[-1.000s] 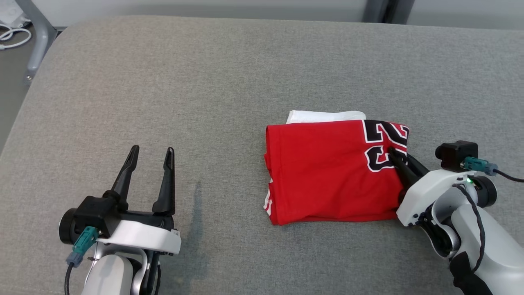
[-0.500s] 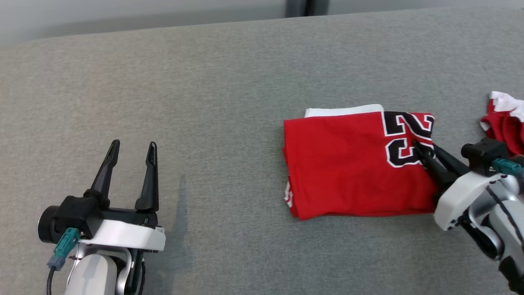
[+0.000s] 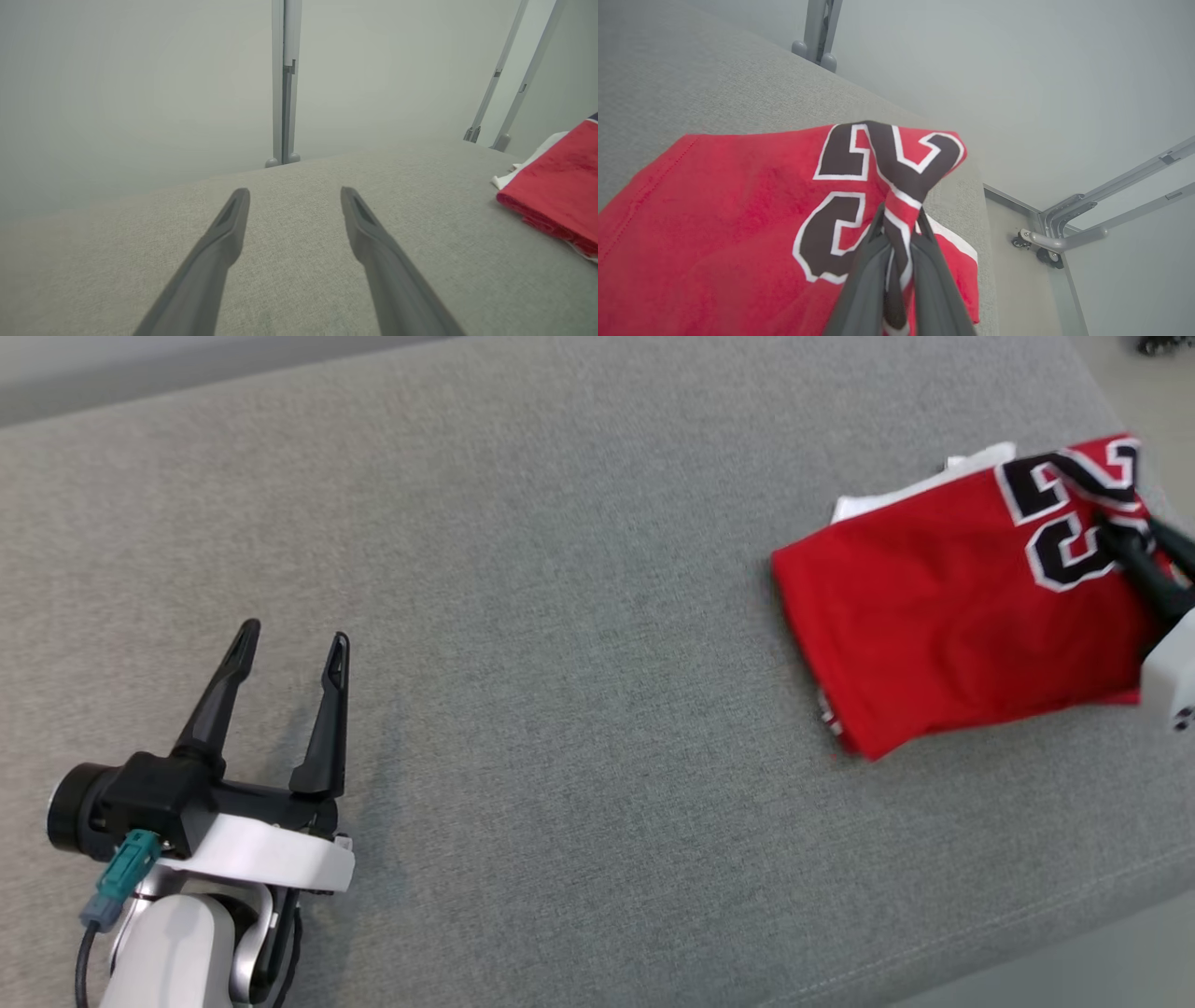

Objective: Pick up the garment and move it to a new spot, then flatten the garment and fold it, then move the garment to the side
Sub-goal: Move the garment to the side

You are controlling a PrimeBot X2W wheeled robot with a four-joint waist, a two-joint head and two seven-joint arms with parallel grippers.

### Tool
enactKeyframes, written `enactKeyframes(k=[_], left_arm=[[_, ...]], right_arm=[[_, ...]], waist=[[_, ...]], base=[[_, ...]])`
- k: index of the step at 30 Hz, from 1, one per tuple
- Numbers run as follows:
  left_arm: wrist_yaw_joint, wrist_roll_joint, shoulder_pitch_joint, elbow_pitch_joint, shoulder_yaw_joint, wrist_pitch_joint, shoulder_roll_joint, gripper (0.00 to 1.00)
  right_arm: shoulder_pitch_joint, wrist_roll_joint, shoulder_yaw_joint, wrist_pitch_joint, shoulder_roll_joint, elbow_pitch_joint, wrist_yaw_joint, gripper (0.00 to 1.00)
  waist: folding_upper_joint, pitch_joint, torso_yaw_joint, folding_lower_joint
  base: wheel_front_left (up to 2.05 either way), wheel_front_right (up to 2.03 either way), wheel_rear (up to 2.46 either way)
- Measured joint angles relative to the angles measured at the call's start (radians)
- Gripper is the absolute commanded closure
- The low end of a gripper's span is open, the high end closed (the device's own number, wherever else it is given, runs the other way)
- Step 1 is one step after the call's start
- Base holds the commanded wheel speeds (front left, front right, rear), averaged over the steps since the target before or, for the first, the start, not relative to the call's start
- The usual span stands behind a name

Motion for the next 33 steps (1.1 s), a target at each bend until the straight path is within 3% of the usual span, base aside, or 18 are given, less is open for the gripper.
enactKeyframes(k=[9, 16, 17, 18, 19, 20, 27, 33], left_arm=[[-0.013, 0.007, -0.020, -0.075, -0.016, 0.050, 0.044, 0.00], [-0.017, 0.014, -0.059, -0.146, -0.029, 0.068, 0.066, 0.00], [-0.018, 0.014, -0.064, -0.156, -0.033, 0.068, 0.066, 0.00], [-0.019, 0.014, -0.068, -0.162, -0.037, 0.068, 0.067, 0.00], [-0.022, 0.015, -0.073, -0.168, -0.040, 0.070, 0.067, 0.00], [-0.022, 0.015, -0.078, -0.173, -0.043, 0.073, 0.068, 0.00], [-0.022, 0.015, -0.093, -0.184, -0.056, 0.076, 0.070, 0.00], [-0.012, 0.006, -0.077, -0.148, -0.056, 0.055, 0.062, 0.00]], right_arm=[[-0.114, 0.043, -0.033, -0.060, -0.027, 0.178, 0.000, 1.00], [-0.173, -0.007, -0.095, -0.098, -0.017, 0.319, 0.000, 1.00], [-0.175, -0.011, -0.110, -0.102, -0.004, 0.342, 0.000, 0.88], [-0.176, -0.012, -0.122, -0.105, 0.009, 0.362, 0.000, 0.60], [-0.176, -0.017, -0.131, -0.106, 0.021, 0.378, 0.000, 0.17], [-0.177, -0.020, -0.145, -0.107, 0.034, 0.393, 0.000, 0.00], [-0.160, -0.046, -0.281, -0.112, 0.079, 0.427, 0.000, 0.00], [-0.064, -0.054, -0.518, -0.112, 0.118, 0.337, 0.000, 0.00]], waist=[[0.0000, 0.105, -0.020, 0.0000], [0.0000, 0.189, -0.008, 0.0000], [0.0000, 0.199, -0.006, 0.0000], [0.0000, 0.208, -0.005, 0.0000], [0.0000, 0.215, -0.004, 0.0000], [0.0000, 0.220, -0.004, 0.0000], [0.0000, 0.213, -0.009, 0.0000], [0.0000, 0.161, -0.011, 0.0000]], base=[[0.00, 0.00, 0.00], [0.00, 0.00, 0.00], [0.00, 0.00, 0.00], [0.00, 0.00, 0.00], [0.00, 0.00, 0.00], [0.00, 0.00, 0.00], [0.00, 0.00, 0.00], [0.00, 0.00, 0.00]])
